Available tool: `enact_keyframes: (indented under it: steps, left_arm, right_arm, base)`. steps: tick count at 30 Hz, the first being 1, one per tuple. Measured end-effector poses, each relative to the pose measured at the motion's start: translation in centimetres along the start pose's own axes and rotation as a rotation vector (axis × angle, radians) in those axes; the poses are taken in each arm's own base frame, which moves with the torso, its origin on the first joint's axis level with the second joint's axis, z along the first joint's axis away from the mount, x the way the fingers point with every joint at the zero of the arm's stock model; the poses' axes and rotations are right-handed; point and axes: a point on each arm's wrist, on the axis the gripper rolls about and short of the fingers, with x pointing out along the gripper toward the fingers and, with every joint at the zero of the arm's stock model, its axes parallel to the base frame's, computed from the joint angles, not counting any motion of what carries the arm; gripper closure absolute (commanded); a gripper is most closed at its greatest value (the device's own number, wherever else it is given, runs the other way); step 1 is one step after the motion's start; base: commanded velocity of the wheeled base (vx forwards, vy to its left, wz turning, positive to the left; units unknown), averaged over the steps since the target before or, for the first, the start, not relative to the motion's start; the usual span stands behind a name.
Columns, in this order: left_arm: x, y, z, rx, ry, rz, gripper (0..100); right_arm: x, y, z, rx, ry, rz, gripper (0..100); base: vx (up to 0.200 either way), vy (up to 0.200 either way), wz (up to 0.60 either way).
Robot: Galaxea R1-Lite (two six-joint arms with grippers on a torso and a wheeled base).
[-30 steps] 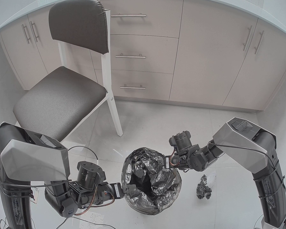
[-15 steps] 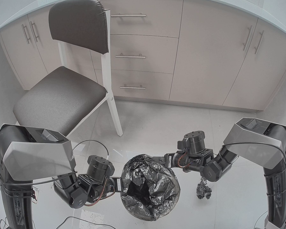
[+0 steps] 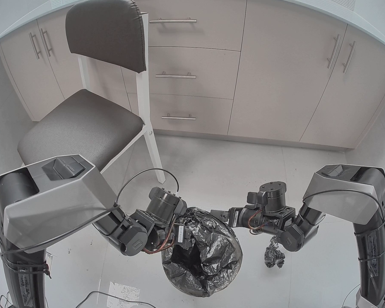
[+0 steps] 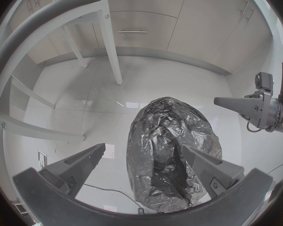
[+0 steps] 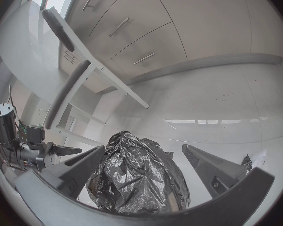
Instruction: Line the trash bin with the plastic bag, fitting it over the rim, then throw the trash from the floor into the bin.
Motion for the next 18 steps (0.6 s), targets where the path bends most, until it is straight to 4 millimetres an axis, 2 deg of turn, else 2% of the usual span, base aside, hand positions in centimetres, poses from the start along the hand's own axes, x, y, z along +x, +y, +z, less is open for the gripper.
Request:
enact_keyframes:
  steps: [10, 18]
  left_arm:
    - [1.1, -0.5, -0.5, 0.064, 0.050, 0.013, 0]
    - [3.1, 0.9, -0.4, 0.116, 0.139, 0.078, 0]
  right_arm:
    - [0.0, -0.4, -0.1, 0.023, 0.003, -0.007, 0]
    - [0.2, -0.4, -0.1, 0.030, 0.001, -0.006, 0]
  base:
    - [0.000, 0.000, 0.00]
    - [0.000, 0.000, 0.00]
